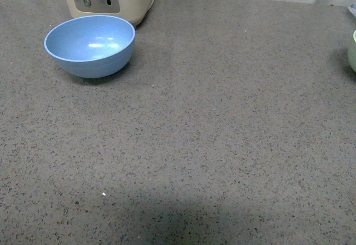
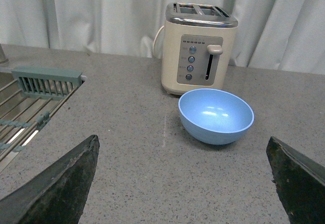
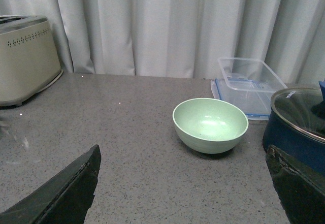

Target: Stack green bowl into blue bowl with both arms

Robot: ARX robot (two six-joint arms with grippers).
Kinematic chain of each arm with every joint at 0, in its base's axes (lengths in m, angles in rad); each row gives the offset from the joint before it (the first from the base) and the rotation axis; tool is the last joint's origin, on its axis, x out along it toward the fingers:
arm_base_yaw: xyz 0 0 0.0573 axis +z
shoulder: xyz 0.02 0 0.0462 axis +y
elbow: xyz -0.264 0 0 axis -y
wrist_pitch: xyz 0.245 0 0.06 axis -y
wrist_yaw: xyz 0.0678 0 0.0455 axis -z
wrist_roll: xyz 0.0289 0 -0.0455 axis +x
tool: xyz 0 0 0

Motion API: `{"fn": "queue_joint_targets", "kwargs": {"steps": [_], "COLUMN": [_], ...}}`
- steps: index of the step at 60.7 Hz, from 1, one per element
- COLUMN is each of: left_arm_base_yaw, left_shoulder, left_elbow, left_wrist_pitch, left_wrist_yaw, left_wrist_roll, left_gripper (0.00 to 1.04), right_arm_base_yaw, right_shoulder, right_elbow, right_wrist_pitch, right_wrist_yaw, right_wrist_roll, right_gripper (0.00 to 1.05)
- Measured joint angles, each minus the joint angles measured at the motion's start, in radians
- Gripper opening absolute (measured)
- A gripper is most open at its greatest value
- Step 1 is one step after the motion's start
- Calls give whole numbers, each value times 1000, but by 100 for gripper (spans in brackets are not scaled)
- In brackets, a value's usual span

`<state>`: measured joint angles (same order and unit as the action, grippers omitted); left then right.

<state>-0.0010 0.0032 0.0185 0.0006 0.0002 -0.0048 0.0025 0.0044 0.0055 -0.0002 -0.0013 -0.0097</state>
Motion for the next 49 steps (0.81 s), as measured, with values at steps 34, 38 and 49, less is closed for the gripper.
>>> {"fn": "queue_joint_targets", "kwargs": {"steps": [34, 38, 49], "left_arm_base_yaw": [0, 0, 0], "left_shoulder": [0, 0, 0], "left_elbow": [0, 0, 0], "left_wrist_pitch": [0, 0, 0], "left_wrist_yaw": [0, 0, 0], "left_wrist_roll": [0, 0, 0], "left_gripper": [98, 98, 98], "right_arm_base_yaw": [0, 0, 0], "right_shoulder": [0, 0, 0], "right_elbow": [0, 0, 0], "right_wrist_pitch": [0, 0, 0], "right_wrist_yaw": [0, 0, 0], "right_wrist_roll": [0, 0, 0], "right_gripper": [95, 95, 95]}}
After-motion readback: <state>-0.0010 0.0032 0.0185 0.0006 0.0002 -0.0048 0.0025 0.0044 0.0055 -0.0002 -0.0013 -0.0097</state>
